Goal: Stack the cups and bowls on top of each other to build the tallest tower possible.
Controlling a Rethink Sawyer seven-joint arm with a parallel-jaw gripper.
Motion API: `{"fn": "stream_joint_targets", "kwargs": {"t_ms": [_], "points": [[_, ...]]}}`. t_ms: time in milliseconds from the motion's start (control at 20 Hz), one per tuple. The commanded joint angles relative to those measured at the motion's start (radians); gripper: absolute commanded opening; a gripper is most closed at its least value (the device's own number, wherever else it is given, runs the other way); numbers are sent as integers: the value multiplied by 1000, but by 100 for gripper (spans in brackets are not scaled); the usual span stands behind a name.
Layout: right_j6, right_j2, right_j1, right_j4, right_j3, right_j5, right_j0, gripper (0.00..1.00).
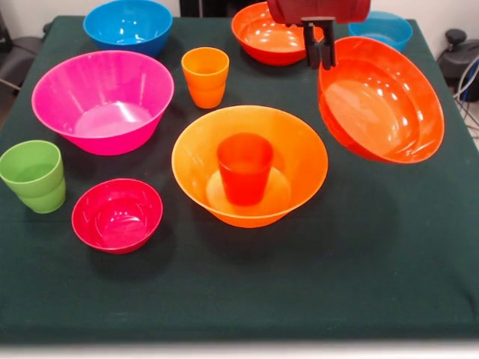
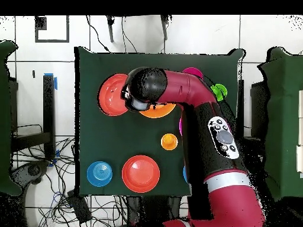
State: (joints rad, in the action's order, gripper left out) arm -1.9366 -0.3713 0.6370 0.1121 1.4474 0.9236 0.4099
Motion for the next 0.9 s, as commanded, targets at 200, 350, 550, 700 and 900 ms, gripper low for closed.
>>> {"fn": "stream_joint_targets", "kwargs": {"t_ms": [200,350,550,700,900], "points": [[190,-98,1,47,-2,101,22,0],[209,-112,-17,54,-17,104,37,0],[223,-132,-16,55,-12,106,59,0],[229,-147,-15,60,-3,105,74,0],[232,-161,-23,68,-23,124,83,0]]}}
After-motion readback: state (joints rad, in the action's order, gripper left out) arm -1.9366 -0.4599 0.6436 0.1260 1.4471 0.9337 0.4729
